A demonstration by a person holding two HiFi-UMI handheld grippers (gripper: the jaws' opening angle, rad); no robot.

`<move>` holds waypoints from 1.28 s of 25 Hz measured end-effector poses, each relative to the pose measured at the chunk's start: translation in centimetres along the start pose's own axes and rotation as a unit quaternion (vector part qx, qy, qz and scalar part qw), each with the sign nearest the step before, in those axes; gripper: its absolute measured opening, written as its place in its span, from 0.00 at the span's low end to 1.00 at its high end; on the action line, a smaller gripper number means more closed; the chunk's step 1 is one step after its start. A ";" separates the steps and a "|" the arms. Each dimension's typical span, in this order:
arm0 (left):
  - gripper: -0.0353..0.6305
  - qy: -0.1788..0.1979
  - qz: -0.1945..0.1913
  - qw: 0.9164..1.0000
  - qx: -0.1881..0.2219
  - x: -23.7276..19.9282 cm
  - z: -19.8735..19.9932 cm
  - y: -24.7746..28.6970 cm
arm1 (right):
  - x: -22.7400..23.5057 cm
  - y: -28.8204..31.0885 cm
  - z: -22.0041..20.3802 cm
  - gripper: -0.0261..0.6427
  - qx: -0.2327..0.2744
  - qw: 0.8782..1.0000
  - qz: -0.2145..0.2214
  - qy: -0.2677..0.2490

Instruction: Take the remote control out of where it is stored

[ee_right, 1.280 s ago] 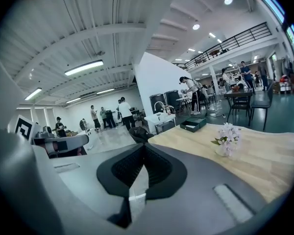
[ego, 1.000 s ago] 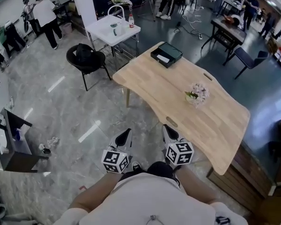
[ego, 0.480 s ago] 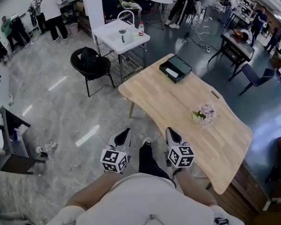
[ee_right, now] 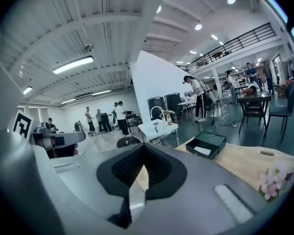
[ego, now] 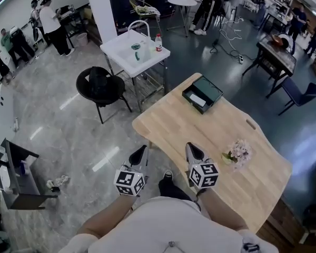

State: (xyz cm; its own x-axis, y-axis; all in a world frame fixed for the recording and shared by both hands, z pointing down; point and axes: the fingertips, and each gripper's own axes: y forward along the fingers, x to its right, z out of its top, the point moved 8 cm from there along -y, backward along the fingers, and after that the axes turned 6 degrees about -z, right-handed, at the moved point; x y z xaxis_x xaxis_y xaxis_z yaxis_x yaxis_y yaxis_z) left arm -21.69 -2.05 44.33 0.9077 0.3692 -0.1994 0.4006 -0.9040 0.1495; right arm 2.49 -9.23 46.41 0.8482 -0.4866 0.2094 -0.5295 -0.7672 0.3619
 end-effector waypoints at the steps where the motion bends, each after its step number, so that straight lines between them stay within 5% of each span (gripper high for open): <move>1: 0.05 0.001 -0.001 1.000 -0.003 -0.7 0.4 1.8 | 0.8 1.6 0.9 0.08 0.001 1.000 0.005 0.000; 9: 0.06 0.004 -0.007 1.000 -0.013 -4.2 3.4 12.9 | 6.6 10.9 6.1 0.08 0.003 1.000 0.021 0.010; 18: 0.06 0.000 -0.052 0.996 -0.067 -7.3 1.8 21.3 | 12.6 16.8 5.2 0.08 -0.035 0.999 -0.017 0.030; 24: 0.06 -0.008 -0.066 0.995 -0.076 -10.0 1.5 24.2 | 18.6 22.7 5.0 0.08 -0.076 0.995 -0.034 -0.056; 28: 0.06 -0.023 -0.034 0.995 -0.088 -12.8 -0.1 23.3 | 24.7 30.0 3.7 0.19 -0.155 0.979 -0.027 -0.132; 32: 0.06 -0.049 0.012 0.992 -0.114 -15.1 -2.3 20.9 | 29.5 37.0 1.6 0.28 -0.243 0.944 -0.023 -0.224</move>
State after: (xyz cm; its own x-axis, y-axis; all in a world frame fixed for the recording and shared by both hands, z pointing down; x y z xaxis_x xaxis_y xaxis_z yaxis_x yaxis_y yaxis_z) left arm -26.78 -25.99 52.71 0.9056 0.3150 -0.2841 0.4064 -0.8361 0.3685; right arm 7.87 -52.66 64.55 0.7203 -0.6694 -0.1819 -0.3310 -0.5622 0.7579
